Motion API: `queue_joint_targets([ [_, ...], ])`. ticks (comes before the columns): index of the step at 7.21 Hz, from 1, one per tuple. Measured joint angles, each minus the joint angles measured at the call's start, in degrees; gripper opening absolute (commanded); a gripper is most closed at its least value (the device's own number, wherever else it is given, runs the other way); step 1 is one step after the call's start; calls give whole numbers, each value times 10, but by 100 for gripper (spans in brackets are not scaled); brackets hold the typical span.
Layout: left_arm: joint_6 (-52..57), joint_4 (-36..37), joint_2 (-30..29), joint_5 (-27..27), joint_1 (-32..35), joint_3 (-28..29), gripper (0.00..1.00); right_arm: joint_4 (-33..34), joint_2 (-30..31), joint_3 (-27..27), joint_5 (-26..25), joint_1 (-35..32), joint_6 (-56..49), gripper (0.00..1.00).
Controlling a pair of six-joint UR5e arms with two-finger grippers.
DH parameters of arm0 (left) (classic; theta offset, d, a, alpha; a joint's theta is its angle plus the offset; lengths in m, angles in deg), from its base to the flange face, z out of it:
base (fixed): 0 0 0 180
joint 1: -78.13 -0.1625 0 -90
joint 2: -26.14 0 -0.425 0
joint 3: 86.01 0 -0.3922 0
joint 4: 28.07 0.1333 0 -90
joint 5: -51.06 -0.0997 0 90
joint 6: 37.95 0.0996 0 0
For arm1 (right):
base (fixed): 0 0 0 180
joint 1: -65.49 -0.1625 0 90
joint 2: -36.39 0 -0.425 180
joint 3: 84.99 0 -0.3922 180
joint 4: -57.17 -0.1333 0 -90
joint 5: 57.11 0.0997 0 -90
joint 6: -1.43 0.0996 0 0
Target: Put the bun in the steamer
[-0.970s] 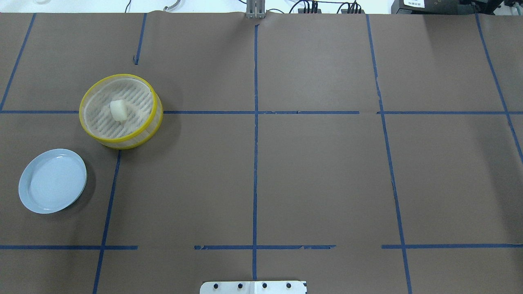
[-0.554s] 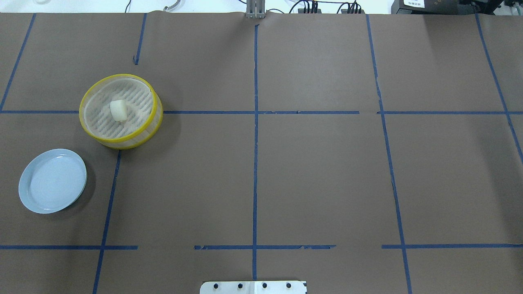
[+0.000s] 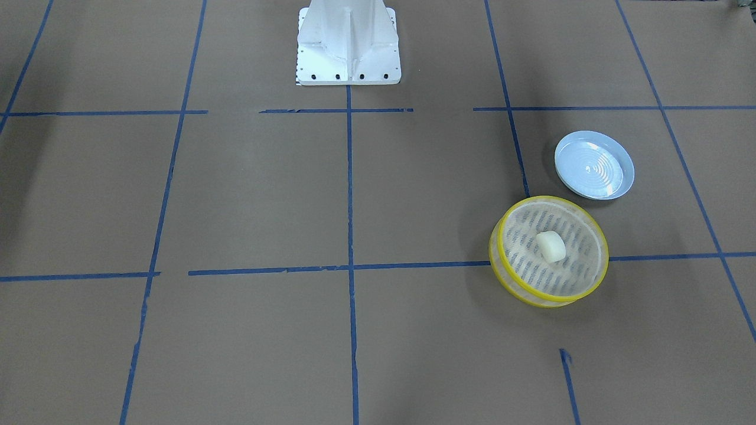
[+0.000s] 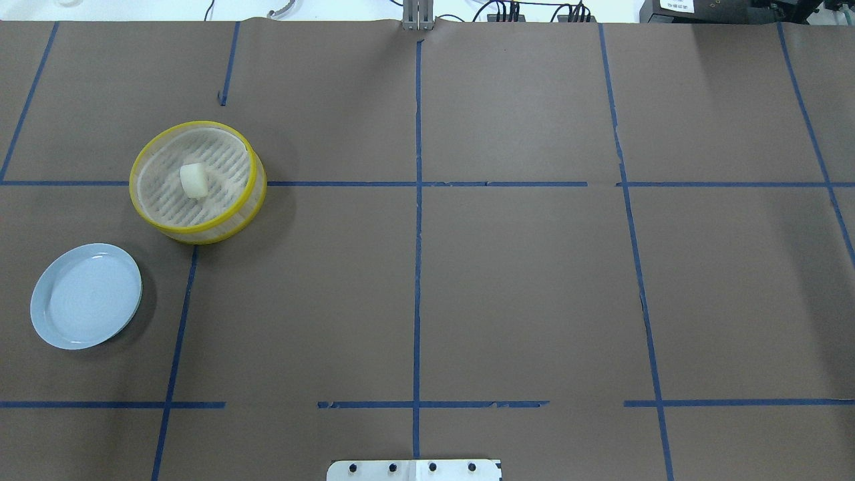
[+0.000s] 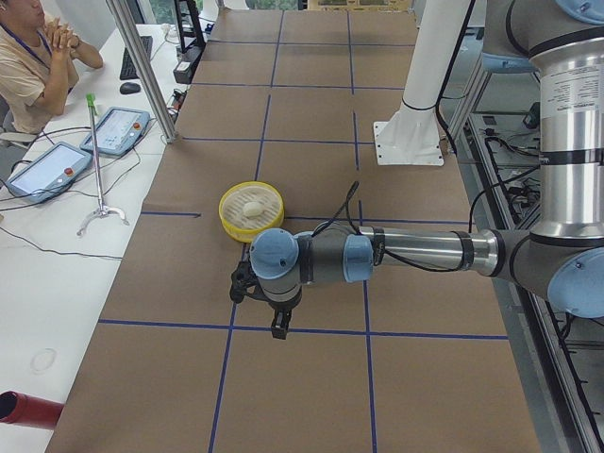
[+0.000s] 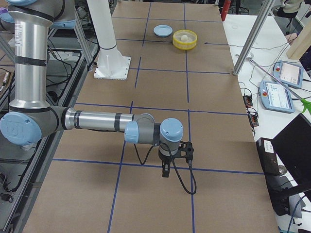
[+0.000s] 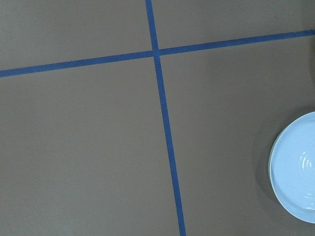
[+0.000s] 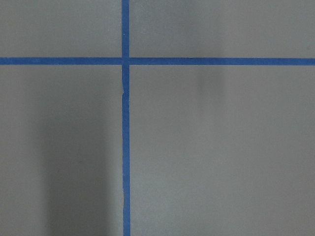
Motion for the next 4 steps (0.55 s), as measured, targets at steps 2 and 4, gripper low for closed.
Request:
queue_joint_targets([
  [2, -4, -5, 4, -1, 0, 0, 100, 0, 0, 0, 0, 0, 0, 100],
  [4, -12, -6, 4, -36, 0, -1, 100, 0, 0, 0, 0, 0, 0, 100],
])
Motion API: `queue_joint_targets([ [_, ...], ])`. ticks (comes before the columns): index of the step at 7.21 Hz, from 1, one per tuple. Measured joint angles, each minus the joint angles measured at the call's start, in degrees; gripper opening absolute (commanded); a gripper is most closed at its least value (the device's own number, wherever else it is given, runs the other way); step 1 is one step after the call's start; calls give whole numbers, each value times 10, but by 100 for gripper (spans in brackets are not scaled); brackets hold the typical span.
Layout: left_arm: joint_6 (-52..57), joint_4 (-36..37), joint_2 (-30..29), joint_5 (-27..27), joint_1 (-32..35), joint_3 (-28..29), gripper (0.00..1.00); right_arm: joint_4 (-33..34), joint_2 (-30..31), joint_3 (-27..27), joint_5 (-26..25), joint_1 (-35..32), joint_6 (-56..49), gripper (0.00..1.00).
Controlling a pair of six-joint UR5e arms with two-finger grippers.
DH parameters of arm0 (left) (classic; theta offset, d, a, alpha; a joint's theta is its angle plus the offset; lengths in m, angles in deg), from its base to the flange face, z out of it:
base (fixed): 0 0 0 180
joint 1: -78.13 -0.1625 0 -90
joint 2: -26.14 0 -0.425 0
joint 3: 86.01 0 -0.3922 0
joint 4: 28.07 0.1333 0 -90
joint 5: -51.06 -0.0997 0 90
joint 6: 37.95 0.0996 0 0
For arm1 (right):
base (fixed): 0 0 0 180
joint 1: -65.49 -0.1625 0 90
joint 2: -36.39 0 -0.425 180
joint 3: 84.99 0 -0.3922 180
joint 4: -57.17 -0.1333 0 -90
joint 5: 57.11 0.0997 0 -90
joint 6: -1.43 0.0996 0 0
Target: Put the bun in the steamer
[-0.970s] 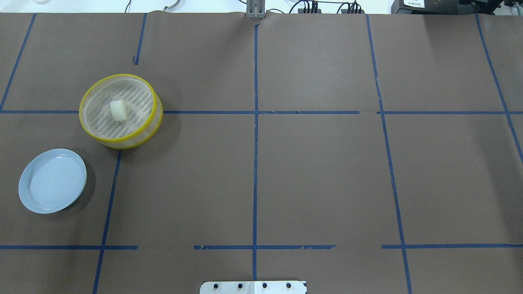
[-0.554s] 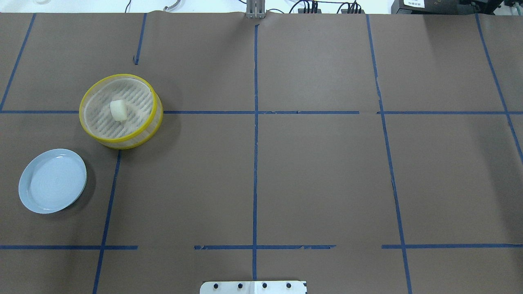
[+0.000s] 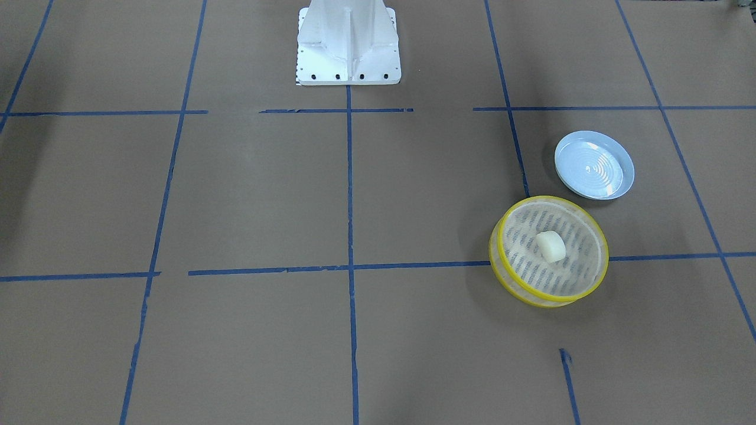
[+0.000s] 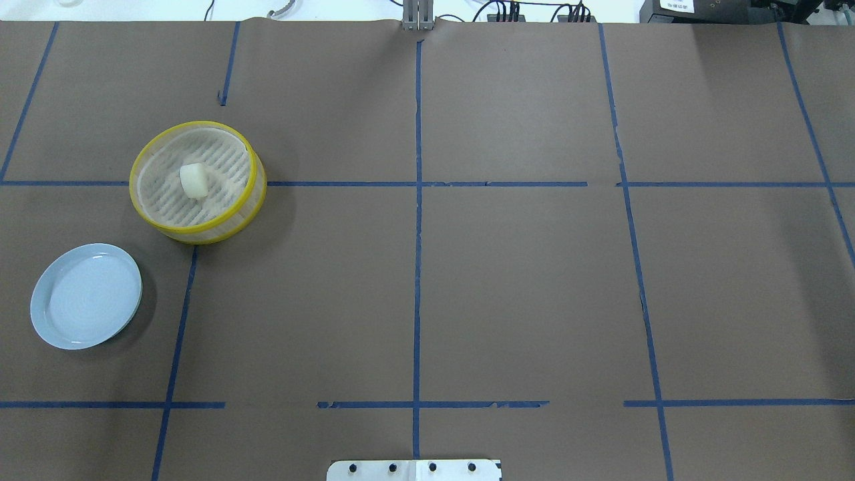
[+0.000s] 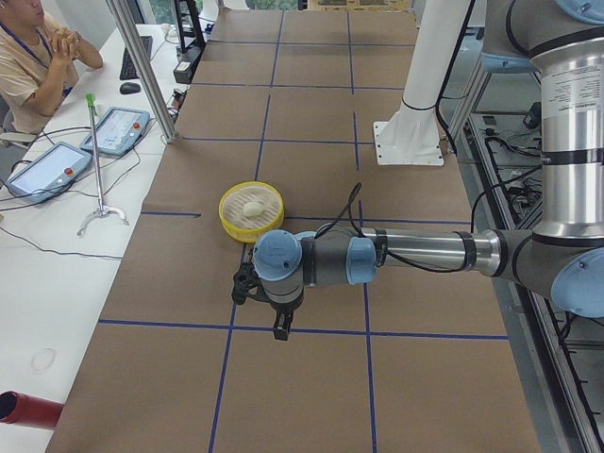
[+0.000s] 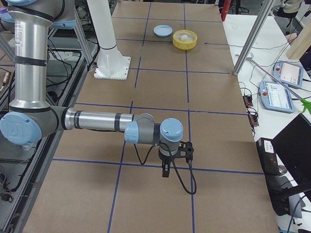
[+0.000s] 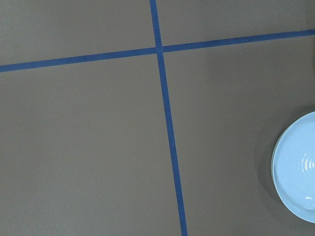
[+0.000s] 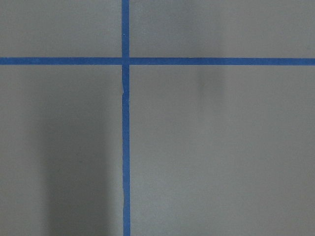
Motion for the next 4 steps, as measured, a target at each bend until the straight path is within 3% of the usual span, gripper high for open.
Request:
queue_joint_targets([
  [4, -28, -1, -6, -27, 0, -11, 100, 0, 0, 0, 0, 0, 0, 100],
])
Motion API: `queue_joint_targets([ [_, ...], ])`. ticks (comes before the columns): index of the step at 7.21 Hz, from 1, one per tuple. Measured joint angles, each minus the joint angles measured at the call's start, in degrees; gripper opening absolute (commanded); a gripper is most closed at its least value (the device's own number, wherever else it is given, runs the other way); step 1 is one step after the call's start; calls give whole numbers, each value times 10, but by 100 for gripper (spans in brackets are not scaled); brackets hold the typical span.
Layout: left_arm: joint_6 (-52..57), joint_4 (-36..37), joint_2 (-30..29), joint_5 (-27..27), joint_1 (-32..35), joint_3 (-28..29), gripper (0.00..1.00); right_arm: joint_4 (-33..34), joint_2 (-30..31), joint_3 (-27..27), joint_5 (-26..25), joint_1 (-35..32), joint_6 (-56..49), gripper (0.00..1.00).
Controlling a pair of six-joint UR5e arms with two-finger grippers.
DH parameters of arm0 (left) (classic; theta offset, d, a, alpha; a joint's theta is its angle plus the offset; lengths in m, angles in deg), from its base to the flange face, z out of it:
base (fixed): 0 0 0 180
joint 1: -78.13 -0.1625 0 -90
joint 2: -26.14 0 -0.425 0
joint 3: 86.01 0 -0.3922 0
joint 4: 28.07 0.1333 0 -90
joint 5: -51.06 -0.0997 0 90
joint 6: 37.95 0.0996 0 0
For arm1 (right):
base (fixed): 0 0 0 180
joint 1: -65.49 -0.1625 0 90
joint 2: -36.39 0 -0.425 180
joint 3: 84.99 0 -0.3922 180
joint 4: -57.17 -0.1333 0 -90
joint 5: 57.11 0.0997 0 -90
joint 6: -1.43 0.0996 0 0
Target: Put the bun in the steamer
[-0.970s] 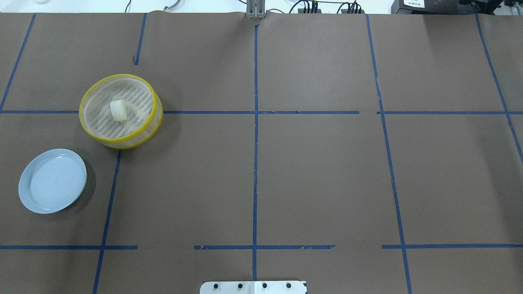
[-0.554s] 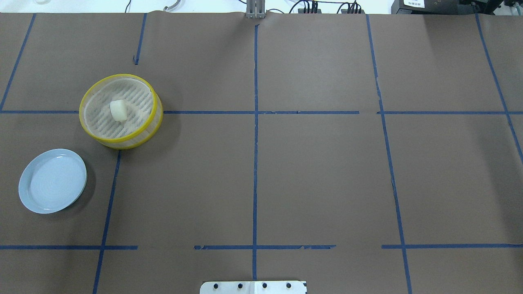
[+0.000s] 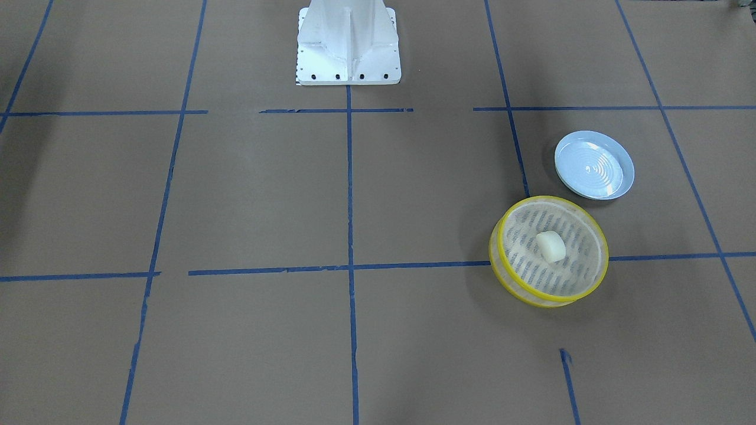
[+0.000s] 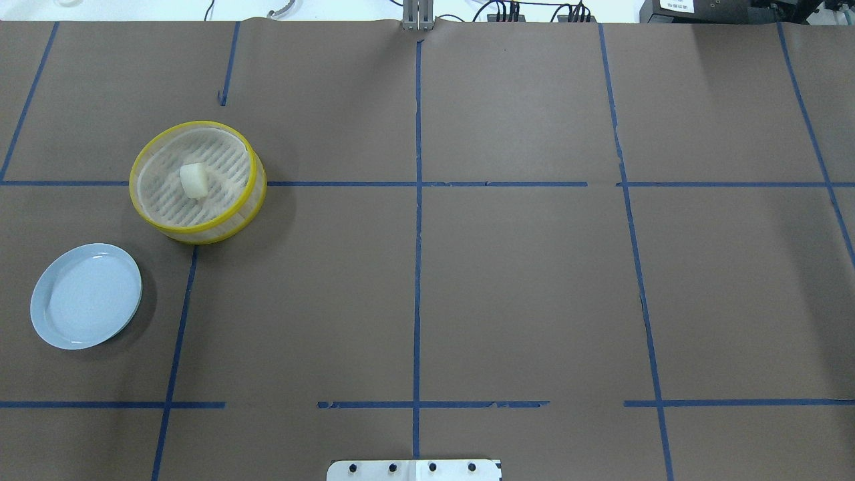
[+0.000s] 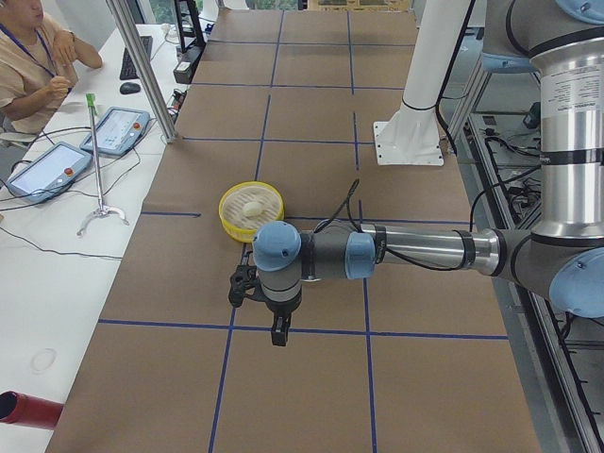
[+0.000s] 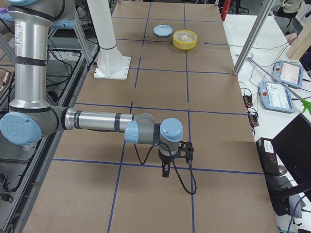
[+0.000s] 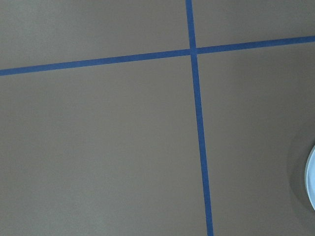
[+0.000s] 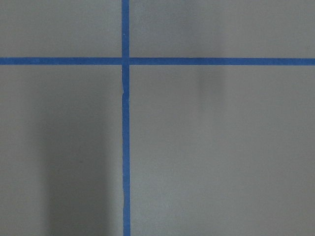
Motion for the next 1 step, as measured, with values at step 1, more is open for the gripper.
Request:
queue_joint_targets([
  [1, -2, 0, -2, 1, -1, 0, 100, 0, 0, 0, 0, 0, 0, 100],
])
